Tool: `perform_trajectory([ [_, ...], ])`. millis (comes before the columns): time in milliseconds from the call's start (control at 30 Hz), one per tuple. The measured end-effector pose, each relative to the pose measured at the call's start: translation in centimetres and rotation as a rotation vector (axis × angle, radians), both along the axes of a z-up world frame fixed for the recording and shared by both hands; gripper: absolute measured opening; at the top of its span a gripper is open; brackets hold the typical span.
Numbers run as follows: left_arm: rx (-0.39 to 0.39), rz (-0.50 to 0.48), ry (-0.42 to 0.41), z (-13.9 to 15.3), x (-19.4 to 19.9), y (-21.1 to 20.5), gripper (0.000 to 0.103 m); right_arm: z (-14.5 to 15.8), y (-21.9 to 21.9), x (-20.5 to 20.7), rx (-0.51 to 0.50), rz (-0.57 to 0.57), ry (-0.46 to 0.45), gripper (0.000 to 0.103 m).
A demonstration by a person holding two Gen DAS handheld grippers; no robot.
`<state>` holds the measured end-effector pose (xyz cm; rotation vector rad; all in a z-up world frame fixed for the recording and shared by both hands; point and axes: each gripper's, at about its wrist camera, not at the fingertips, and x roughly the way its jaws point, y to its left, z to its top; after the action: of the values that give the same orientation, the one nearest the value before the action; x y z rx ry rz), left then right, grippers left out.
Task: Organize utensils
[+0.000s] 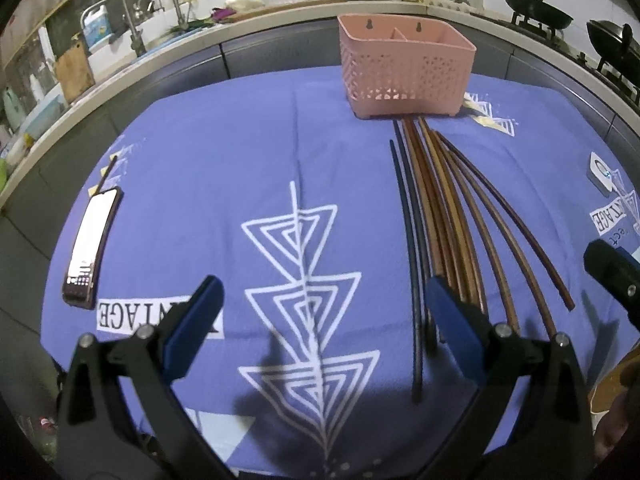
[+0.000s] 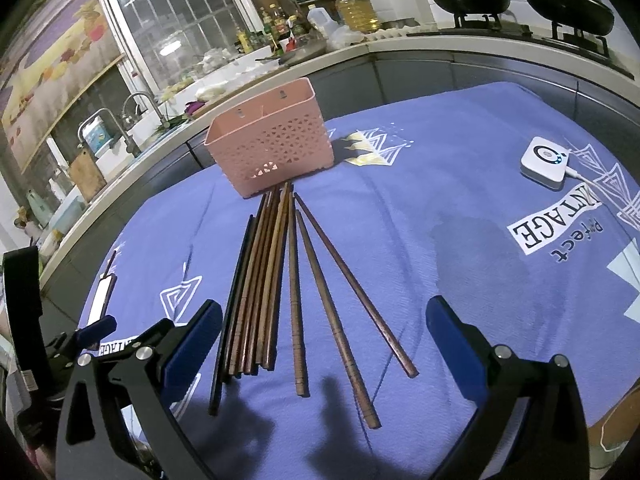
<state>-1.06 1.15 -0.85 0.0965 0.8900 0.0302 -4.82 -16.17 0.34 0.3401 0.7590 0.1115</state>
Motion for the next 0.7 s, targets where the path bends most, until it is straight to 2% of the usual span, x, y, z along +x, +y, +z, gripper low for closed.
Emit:
perform_trajectory([
  [500, 0.014, 0.013, 0.024, -0.54, -0.12, 0.13, 0.097, -0.22, -0.08, -0.25, 0.002, -0.002, 0.011, 0.100],
  [700, 0.014, 0.005, 0.036, -0.64, 0.30, 0.03, 0.097, -0.30, 0.83, -0.23, -0.002, 0.047, 0.013, 0.100],
])
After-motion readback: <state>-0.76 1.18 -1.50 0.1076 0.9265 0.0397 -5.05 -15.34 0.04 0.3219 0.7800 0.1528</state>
